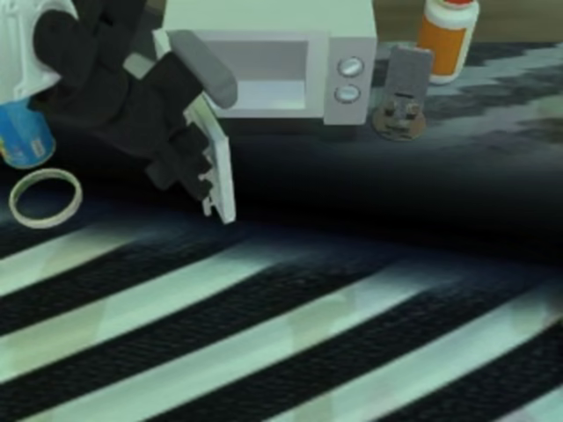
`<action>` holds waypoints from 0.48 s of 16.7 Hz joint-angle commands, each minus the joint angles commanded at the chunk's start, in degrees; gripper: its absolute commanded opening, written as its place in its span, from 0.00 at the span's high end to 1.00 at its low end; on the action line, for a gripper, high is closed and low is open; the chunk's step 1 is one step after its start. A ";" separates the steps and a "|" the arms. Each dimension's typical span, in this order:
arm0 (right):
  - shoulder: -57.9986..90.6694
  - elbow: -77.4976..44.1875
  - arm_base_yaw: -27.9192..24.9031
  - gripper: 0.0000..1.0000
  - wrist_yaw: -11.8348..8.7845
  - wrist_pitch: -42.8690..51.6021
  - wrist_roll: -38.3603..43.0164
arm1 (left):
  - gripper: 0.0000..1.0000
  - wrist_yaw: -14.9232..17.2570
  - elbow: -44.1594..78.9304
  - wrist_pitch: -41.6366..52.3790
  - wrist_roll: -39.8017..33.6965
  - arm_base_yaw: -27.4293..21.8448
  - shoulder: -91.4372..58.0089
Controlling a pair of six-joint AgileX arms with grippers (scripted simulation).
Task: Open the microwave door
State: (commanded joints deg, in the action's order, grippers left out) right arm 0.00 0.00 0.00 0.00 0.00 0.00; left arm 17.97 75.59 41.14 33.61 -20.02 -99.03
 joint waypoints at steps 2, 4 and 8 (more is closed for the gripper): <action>0.00 0.00 0.00 0.00 0.00 0.00 0.00 | 1.00 0.44 -0.30 0.48 1.07 0.47 -0.02; 0.00 0.00 0.00 0.00 0.00 0.00 0.00 | 1.00 0.44 -0.30 0.48 1.07 0.47 -0.02; 0.00 0.00 0.00 0.00 0.00 0.00 0.00 | 1.00 0.44 -0.30 0.48 1.07 0.47 -0.02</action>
State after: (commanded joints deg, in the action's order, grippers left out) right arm 0.00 0.00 0.00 0.00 0.00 0.00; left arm 18.40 75.29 41.62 34.68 -19.55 -99.05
